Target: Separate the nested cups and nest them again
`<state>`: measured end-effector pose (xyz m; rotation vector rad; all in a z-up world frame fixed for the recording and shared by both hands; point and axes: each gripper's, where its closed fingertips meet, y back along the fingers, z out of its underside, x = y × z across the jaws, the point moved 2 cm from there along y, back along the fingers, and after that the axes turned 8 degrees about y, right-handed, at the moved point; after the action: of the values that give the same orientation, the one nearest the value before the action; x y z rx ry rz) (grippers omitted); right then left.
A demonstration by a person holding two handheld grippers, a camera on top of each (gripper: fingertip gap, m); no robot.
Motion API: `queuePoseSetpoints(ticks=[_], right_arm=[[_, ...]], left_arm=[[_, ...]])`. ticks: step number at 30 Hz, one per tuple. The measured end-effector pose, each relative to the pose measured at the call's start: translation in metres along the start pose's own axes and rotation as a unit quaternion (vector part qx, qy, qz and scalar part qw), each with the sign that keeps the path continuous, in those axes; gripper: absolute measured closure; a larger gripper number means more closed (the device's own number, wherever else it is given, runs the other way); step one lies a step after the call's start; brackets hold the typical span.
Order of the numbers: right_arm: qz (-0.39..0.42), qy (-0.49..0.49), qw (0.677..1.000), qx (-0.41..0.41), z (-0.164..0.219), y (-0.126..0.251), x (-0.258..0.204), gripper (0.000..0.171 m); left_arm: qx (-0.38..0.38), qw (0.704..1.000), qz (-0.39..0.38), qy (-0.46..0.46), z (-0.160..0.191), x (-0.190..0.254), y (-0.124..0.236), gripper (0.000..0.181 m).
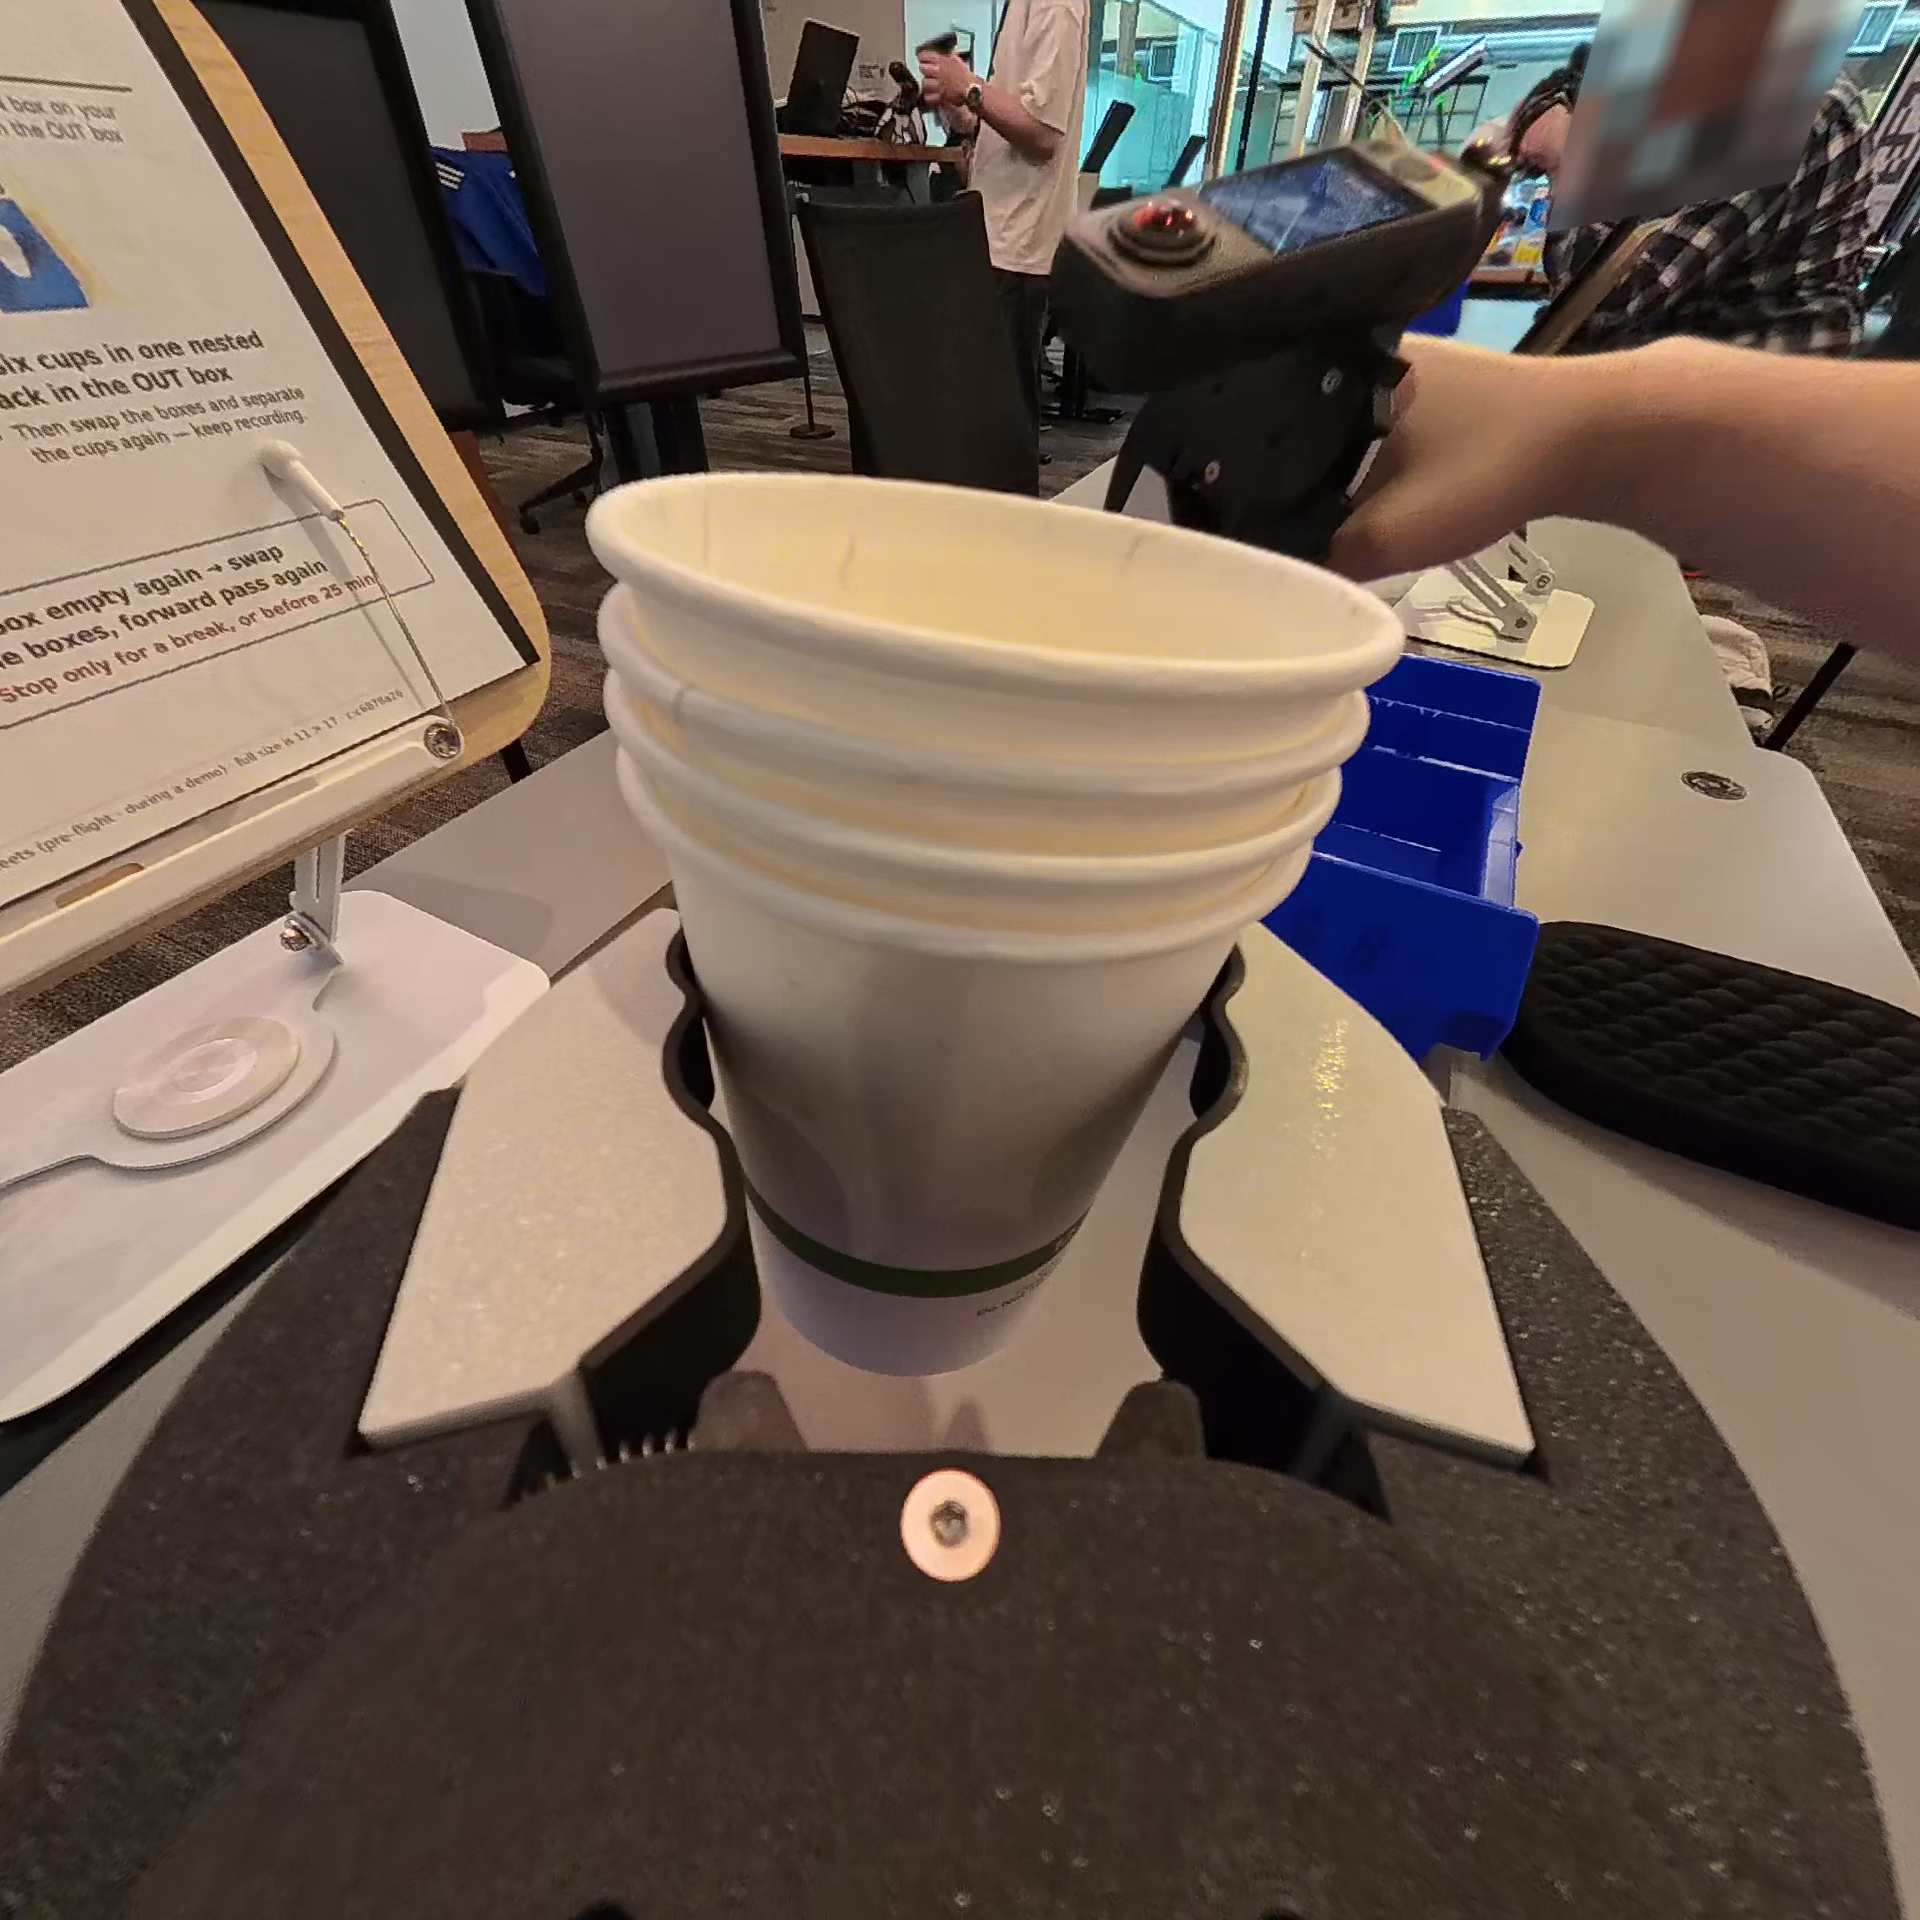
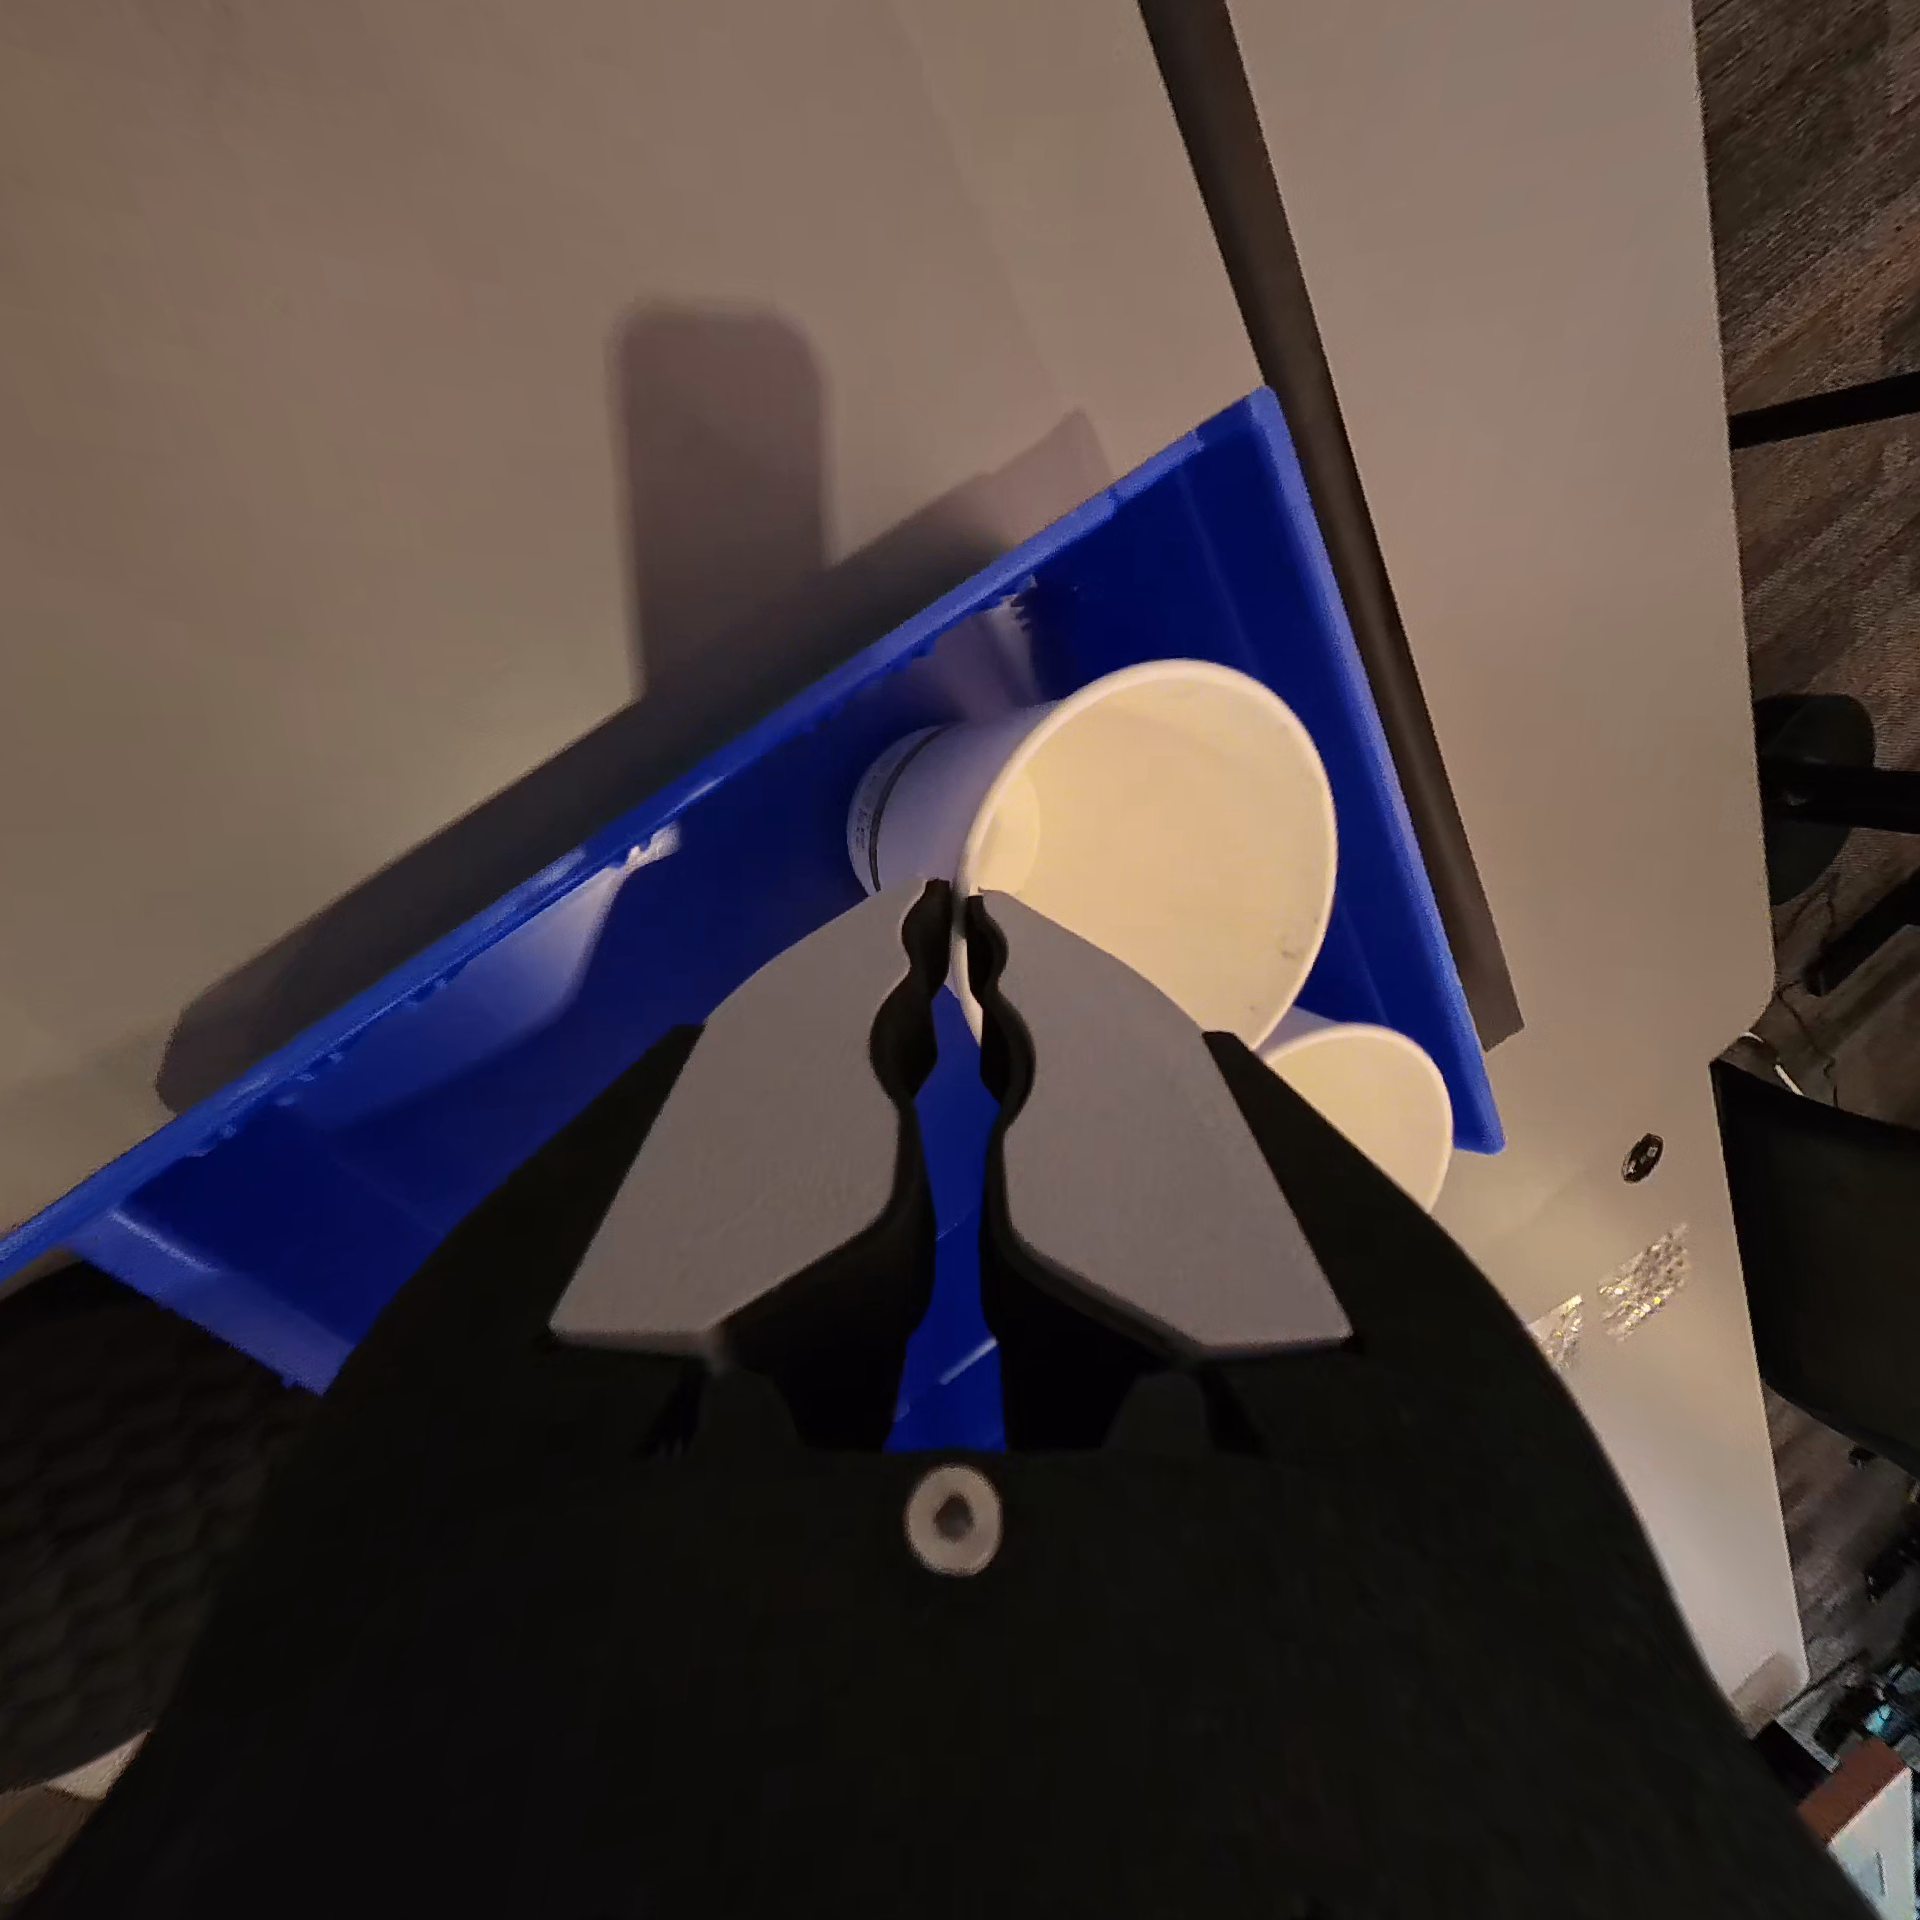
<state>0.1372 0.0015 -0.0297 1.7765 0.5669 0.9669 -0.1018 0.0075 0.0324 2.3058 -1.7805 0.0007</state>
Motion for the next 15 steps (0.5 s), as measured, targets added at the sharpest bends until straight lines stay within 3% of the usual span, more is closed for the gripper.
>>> queuePoseSetpoints(ticks=[15], right_arm=[[0.022, 0.009, 1.000, -0.007, -0.0045, -0.0102, 0.0057, 0.168]], left_arm=[[-0.004, 1.000, 0.002, -0.003, 0.0015, 0.0012, -0.0011, 0.089]])
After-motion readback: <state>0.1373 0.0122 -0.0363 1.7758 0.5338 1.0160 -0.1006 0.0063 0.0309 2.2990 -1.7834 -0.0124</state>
